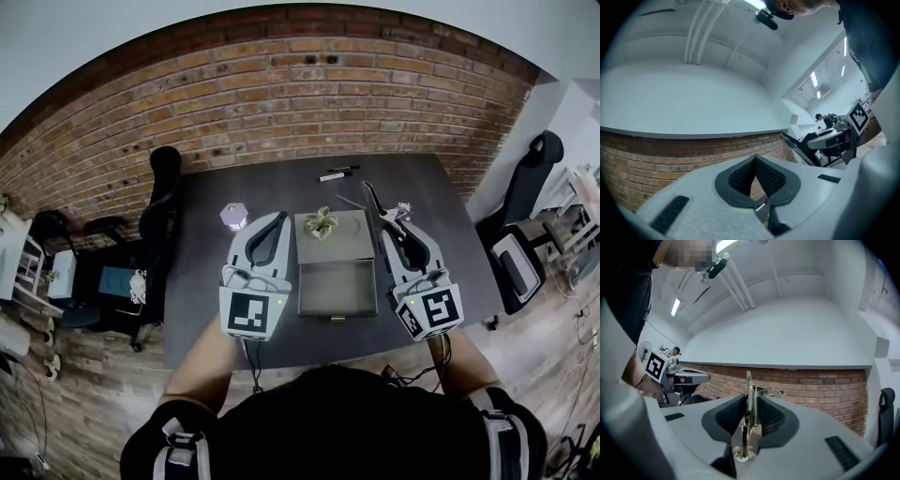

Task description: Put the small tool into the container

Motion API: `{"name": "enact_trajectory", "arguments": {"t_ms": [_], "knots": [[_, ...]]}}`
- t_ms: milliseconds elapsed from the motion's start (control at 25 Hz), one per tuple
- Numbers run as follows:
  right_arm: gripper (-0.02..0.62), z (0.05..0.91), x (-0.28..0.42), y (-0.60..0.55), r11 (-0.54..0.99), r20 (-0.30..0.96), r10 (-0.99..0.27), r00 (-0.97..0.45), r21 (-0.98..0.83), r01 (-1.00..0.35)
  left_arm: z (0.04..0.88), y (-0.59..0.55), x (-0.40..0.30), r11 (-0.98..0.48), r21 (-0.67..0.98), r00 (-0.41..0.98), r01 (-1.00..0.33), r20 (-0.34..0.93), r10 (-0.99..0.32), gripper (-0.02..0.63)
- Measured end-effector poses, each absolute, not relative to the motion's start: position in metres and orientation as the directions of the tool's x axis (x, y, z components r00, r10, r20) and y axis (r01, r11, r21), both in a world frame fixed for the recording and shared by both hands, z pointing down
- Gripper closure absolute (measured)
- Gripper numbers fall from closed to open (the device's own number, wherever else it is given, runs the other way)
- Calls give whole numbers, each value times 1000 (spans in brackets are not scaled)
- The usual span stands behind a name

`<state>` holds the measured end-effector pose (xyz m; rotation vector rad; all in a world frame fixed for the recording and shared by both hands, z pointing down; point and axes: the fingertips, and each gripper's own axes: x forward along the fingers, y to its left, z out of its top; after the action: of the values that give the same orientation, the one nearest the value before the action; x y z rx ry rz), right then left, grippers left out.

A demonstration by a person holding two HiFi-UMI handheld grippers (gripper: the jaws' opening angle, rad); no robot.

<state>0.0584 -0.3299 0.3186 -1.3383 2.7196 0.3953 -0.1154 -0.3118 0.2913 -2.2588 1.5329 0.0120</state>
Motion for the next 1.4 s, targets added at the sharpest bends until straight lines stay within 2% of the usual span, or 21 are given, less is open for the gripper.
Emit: {"name": "enact_trajectory", "arguments": {"t_ms": [520,840,1400], "knots": [[511,332,62,-350,649,-140,-724,-676,194,-736,298,-325,-106,-271,-333,351,-903,-208,-913,597],[510,374,37,-364,717,-19,-681,-732,182,-672,318,-326,-121,-228,-284,287,-931,-185,-940,597],[509,473,9,-367,804,204,-594,-778,107,-585,403,-333,-135,-213,-172,228,-962,-71,-971,597]]}}
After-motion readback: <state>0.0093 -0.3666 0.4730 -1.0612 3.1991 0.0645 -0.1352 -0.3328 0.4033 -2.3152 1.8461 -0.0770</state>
